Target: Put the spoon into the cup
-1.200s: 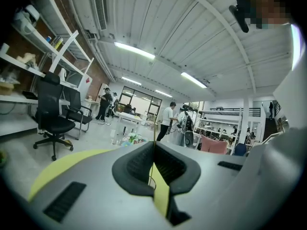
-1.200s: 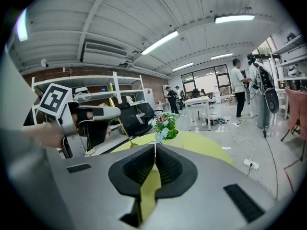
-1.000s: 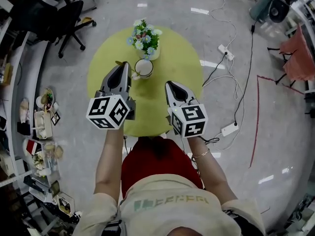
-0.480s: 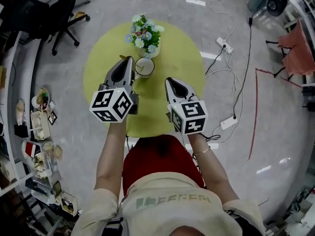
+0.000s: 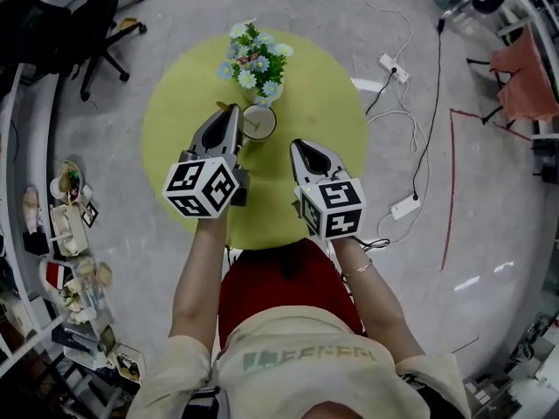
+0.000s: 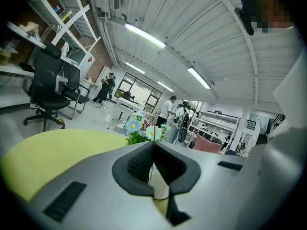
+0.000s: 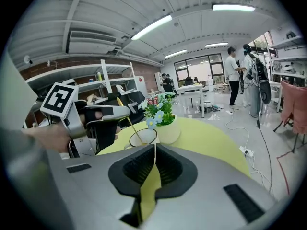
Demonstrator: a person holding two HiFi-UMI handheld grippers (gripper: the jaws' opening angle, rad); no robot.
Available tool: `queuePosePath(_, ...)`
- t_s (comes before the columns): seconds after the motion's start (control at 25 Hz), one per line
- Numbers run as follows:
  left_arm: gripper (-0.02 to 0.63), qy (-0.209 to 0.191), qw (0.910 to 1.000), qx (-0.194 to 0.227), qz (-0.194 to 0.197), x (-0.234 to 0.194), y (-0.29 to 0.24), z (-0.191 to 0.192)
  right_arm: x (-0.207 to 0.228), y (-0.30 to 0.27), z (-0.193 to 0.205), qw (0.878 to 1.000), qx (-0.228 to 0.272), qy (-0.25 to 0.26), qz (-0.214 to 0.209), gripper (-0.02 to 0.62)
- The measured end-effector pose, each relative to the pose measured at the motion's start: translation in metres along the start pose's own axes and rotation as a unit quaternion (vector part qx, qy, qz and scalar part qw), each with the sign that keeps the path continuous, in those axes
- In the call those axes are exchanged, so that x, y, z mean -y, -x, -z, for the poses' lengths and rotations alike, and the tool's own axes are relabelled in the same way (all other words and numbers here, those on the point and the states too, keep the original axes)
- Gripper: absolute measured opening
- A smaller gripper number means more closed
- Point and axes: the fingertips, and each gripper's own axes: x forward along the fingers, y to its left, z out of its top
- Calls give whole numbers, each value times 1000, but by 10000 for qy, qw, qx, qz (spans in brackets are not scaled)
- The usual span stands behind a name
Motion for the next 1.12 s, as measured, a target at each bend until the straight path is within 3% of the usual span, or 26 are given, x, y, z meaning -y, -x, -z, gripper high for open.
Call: queuePosePath(1.12,25,424,9969,-501,430,-23,-19,34,-2,-21,23,9989,-348,-191,234,37)
